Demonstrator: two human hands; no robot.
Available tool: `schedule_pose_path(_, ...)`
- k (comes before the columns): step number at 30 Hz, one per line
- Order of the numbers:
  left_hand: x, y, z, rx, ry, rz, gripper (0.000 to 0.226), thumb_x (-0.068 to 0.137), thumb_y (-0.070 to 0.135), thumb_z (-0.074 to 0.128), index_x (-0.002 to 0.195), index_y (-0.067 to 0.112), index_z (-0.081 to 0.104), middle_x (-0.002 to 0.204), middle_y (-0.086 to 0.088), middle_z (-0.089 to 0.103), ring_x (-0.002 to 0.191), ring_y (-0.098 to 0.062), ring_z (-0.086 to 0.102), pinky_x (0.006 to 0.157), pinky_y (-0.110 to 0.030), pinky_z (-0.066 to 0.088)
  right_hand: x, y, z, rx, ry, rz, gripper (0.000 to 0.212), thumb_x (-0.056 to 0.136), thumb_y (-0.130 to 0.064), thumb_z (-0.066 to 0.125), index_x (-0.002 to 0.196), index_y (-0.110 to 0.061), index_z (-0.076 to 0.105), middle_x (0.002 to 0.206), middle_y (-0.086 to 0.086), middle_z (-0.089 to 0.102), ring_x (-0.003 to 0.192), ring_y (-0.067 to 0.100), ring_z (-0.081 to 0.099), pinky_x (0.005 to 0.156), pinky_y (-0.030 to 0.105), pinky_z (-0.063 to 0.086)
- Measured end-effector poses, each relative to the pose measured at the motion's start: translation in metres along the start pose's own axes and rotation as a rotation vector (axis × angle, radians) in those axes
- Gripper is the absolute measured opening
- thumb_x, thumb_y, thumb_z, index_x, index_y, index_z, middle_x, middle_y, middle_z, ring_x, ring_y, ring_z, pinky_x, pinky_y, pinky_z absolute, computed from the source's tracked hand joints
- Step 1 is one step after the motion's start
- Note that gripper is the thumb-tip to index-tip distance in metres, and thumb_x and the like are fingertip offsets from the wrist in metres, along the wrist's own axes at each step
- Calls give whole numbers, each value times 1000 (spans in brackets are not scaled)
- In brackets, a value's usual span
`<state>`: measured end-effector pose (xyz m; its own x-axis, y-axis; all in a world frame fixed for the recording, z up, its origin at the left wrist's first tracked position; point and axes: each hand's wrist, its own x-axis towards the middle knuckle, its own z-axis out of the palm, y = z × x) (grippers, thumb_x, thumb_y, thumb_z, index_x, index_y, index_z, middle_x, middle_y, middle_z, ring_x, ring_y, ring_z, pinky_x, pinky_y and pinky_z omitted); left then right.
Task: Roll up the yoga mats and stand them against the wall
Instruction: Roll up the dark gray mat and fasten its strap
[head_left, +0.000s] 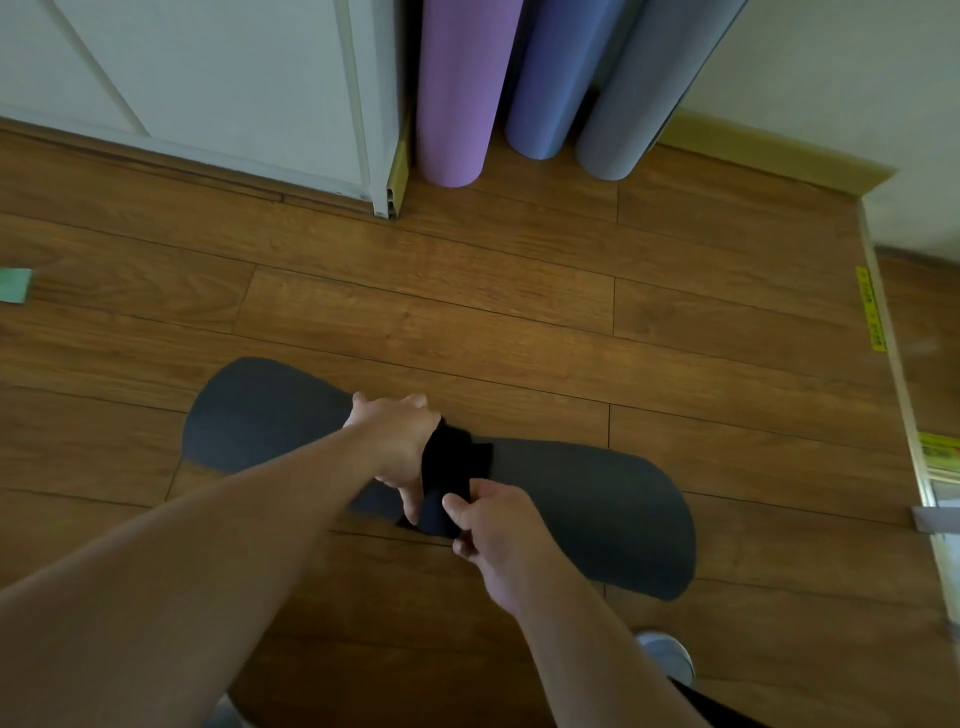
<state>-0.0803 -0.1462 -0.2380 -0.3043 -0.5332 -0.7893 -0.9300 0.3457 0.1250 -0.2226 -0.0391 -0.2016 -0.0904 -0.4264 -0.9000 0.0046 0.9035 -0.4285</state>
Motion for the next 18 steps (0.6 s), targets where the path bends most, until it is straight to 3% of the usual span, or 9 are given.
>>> schedule_pose_path(3, 8, -2, -13, -48, -49, 8, 97, 36, 76, 94, 116, 38, 54, 116, 13, 50, 96, -15, 55, 100, -49, 46, 9, 4, 1, -25, 21, -109, 14, 105, -13, 63, 110, -7, 74, 104, 17, 72, 92, 25, 63, 87, 39, 52)
schedule_pose_path(7, 8, -11, -15, -228, 38, 10, 107, 35, 75, 94, 124, 37, 48, 103, 19, 61, 96, -11, 59, 95, -39, 47, 18, -7, -1, 84, 3, -142, 21, 109, -8, 57, 103, -16, 75, 107, 5, 77, 104, 22, 70, 86, 33, 57)
schedule_pose_path(10, 1, -17, 6, -275, 188, 53, 114, 36, 77, 92, 128, 39, 38, 126, 21, 44, 120, -11, 44, 109, -37, 36, 26, -6, -5, 130, -18, -86, 23, 110, -9, 55, 105, -18, 75, 111, 5, 78, 112, 26, 71, 94, 39, 57)
schedule_pose_path(13, -7, -25, 34, -432, 457, 146, 99, 38, 74, 91, 115, 43, 38, 129, 19, 32, 121, -11, 36, 110, -36, 33, 31, -7, -8, 170, -4, -52, 23, 109, -7, 54, 120, -18, 71, 115, 8, 77, 106, 26, 76, 92, 42, 59)
schedule_pose_path(16, -9, -28, 59, -392, 711, 294, 73, 61, 59, 93, 117, 36, 52, 131, 17, 44, 123, -17, 48, 116, -53, 34, 38, -18, -9, 252, -16, -12, 37, 112, -11, 50, 149, -15, 52, 120, 14, 76, 94, 26, 80, 89, 44, 59)
schedule_pose_path(18, -10, -22, 73, -304, 814, 305, 61, 77, 47, 85, 130, 27, 60, 143, 7, 52, 136, -25, 50, 118, -71, 26, 39, -30, -11, 249, -26, 13, 31, 113, -14, 47, 144, -14, 53, 107, 11, 81, 95, 26, 80, 93, 47, 56)
